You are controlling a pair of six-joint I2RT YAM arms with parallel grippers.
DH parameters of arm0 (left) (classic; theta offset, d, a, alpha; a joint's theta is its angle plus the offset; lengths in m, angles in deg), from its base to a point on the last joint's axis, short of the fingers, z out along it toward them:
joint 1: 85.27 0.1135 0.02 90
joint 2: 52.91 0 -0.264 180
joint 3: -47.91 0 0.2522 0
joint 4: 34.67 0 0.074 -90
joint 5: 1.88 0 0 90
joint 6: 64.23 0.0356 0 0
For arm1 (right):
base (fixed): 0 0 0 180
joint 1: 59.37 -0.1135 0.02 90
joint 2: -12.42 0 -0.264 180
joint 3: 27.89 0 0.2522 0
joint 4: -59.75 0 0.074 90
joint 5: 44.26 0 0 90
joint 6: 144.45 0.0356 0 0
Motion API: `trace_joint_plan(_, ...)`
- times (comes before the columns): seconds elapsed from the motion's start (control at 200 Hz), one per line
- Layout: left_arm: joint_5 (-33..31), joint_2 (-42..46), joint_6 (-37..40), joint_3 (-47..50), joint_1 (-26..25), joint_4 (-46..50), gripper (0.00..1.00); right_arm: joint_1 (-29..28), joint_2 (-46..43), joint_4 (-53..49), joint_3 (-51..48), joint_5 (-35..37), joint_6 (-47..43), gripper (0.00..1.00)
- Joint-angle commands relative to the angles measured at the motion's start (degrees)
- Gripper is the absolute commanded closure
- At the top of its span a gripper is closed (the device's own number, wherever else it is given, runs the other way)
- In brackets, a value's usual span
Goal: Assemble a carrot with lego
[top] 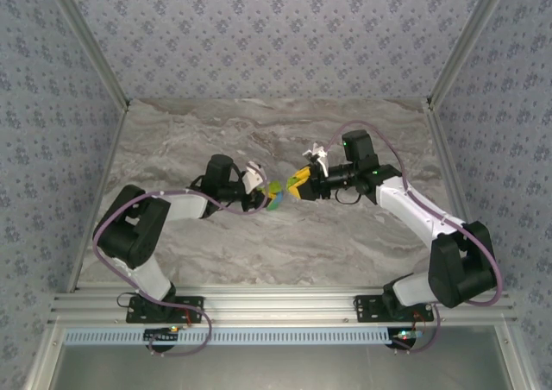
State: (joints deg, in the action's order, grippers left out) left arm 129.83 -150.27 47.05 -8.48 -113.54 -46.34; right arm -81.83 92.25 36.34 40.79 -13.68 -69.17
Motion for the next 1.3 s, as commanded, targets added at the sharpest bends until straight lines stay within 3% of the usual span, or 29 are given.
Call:
trace_joint_plan(0.0,8.8,0.2,-1.3,-1.5,1.3,3.7,0.73,0.4,0.4,-2.1,1.9,-1.3,-1.5,0.77)
trace_joint_plan(0.1,11.9,0.5,-2.1,-1.6,2.5,4.9,0.83,0.4,1.3,-2.4,2.0,-1.8,-1.7,0.77)
trace_joint_plan(0.355,19.9,0.9,0.3,-4.0,3.7,14.2,0.83,-0.2,4.4,-5.5,3.9,-1.4,-3.8,0.77)
trace_joint_plan(0.745,30.4,-3.3,17.3,-13.4,3.8,42.3,0.84,-1.5,16.3,-16.6,12.9,-1.8,-13.7,0.77)
trace_joint_plan(1.024,30.4,-3.9,17.9,-13.9,3.8,43.2,0.84,-1.9,23.1,-21.2,20.8,-4.7,-17.0,0.78)
trace_joint_plan(1.294,28.4,-4.3,14.7,-13.5,3.9,39.4,0.88,-4.6,23.6,-14.0,16.7,-2.9,-12.7,0.79)
